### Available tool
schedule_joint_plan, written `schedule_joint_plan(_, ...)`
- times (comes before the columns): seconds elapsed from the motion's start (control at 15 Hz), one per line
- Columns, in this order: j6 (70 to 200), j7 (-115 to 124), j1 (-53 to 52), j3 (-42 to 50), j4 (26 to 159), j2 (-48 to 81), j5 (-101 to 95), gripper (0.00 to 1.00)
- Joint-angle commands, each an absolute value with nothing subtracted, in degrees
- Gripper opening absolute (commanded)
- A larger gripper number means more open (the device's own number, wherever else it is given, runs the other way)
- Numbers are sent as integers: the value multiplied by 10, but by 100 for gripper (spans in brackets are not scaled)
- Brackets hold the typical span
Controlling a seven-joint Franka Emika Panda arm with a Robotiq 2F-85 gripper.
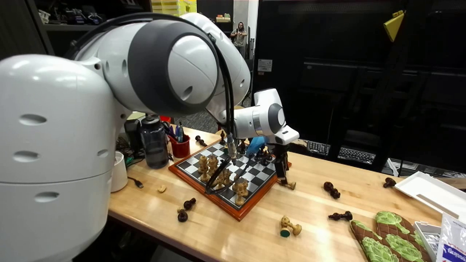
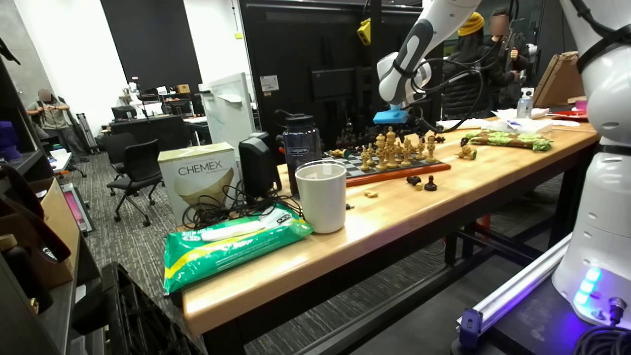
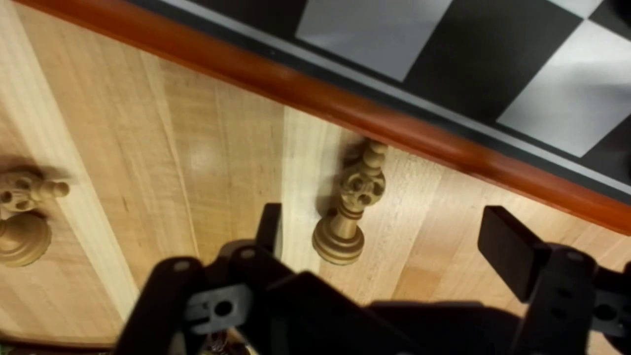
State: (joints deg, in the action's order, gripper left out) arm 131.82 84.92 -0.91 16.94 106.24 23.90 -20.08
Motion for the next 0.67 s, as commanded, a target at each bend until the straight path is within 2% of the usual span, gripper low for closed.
schedule_joint_plan(0.0, 1333, 877, -14, 170, 1084, 225, -221, 100)
schedule_joint_plan(0.6, 1350, 875, -4, 167, 1091, 236, -214, 100)
